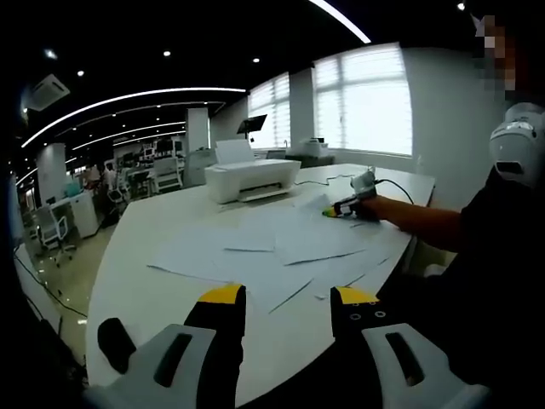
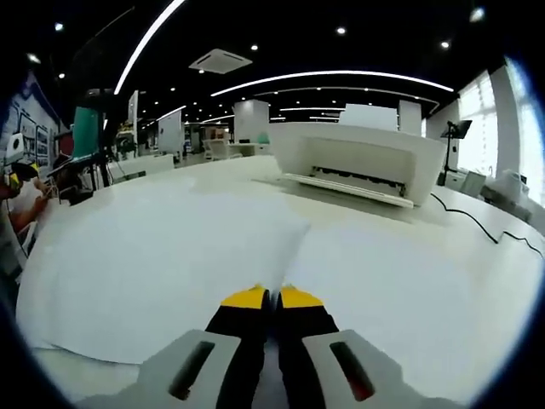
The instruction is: Organize the stack of printing papers by aligning and flattening the scattered papers on the table
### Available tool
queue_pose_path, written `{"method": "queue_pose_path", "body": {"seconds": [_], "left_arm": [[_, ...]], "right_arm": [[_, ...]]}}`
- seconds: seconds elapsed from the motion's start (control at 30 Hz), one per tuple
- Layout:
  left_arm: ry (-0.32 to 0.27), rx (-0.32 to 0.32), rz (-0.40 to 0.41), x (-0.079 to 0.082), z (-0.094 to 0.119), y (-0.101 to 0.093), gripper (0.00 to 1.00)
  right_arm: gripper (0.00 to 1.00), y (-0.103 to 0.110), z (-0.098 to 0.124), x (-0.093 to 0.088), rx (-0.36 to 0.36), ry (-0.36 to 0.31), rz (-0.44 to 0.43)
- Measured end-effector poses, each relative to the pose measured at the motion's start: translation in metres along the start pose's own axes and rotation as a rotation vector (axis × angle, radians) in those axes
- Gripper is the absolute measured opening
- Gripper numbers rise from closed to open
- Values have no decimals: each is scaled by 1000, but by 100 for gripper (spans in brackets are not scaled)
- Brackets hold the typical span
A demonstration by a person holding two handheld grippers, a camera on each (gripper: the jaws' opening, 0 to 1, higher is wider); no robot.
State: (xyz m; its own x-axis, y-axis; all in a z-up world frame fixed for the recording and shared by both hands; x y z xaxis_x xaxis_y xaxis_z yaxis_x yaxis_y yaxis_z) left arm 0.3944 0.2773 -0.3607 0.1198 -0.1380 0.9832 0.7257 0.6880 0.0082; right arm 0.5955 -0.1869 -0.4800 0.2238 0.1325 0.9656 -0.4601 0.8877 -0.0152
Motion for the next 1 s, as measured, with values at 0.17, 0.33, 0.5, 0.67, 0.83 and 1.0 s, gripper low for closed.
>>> {"method": "queue_pose_path", "body": {"seconds": [0.17,0.33,0.5,0.67,0.83,1.0], "left_arm": [[1,4,5,-2,1,1,45],[-1,5,4,0,2,2,45],[-9,13,4,2,3,2,45],[-7,8,2,2,2,-2,45],[-11,1,-4,5,1,-5,45],[-15,-1,-10,7,1,-7,45]], "right_arm": [[0,3,2,1,-1,-2,8],[0,2,7,9,8,-41,-4],[0,3,10,16,26,-76,-30],[0,14,18,30,48,-105,-19],[0,24,29,45,74,-145,-3],[0,33,39,59,87,-182,11]]}}
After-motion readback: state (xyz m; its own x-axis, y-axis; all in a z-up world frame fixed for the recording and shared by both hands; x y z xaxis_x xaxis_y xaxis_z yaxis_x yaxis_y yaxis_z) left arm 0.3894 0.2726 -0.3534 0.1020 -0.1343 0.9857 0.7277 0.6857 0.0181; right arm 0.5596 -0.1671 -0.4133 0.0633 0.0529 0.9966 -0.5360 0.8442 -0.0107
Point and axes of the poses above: the point that each gripper's makers call its tool centre point, and the gripper's own axes: z roughly backward along the fingers, y roughly to its left, x roughly out of its top, the point moved 5 cm from there along z, roughly backward along the fingers, and after that the axes turned 7 degrees about -y, right-handed, at the moved point
